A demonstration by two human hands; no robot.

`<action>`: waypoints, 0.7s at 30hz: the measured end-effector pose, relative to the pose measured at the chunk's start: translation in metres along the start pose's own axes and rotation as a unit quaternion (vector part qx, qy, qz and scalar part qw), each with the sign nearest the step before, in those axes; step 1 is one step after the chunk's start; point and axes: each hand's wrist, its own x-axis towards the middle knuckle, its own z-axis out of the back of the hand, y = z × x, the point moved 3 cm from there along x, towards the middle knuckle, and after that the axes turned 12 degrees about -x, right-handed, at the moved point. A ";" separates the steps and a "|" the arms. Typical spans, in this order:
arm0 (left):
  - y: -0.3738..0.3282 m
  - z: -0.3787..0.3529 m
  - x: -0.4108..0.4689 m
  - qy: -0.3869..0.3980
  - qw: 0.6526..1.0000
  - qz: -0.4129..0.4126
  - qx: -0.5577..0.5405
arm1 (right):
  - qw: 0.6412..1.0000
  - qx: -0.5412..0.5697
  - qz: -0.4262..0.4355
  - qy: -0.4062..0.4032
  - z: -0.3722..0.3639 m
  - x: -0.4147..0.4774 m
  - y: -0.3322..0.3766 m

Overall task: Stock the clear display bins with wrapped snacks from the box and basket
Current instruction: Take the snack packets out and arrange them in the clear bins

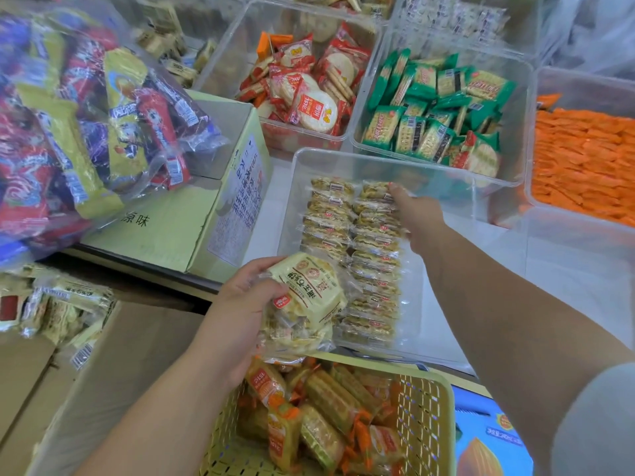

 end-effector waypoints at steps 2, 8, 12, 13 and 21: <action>-0.001 -0.005 0.002 -0.002 1.000 0.003 0.019 | 1.000 -0.025 0.006 0.006 -0.003 0.001 0.001; 0.000 -0.007 0.008 -0.003 1.000 0.004 0.016 | 0.990 -0.137 0.035 -0.010 -0.014 0.004 0.006; 0.000 -0.010 0.011 0.002 1.000 0.011 0.020 | 0.983 -0.182 0.027 -0.002 -0.016 0.003 0.009; 0.001 -0.011 0.012 0.004 1.000 0.012 0.024 | 0.983 -0.183 0.024 -0.001 -0.016 0.003 0.010; -0.003 -0.012 0.007 0.021 0.999 0.009 -0.025 | 0.989 -0.137 0.028 -0.055 0.006 -0.028 0.013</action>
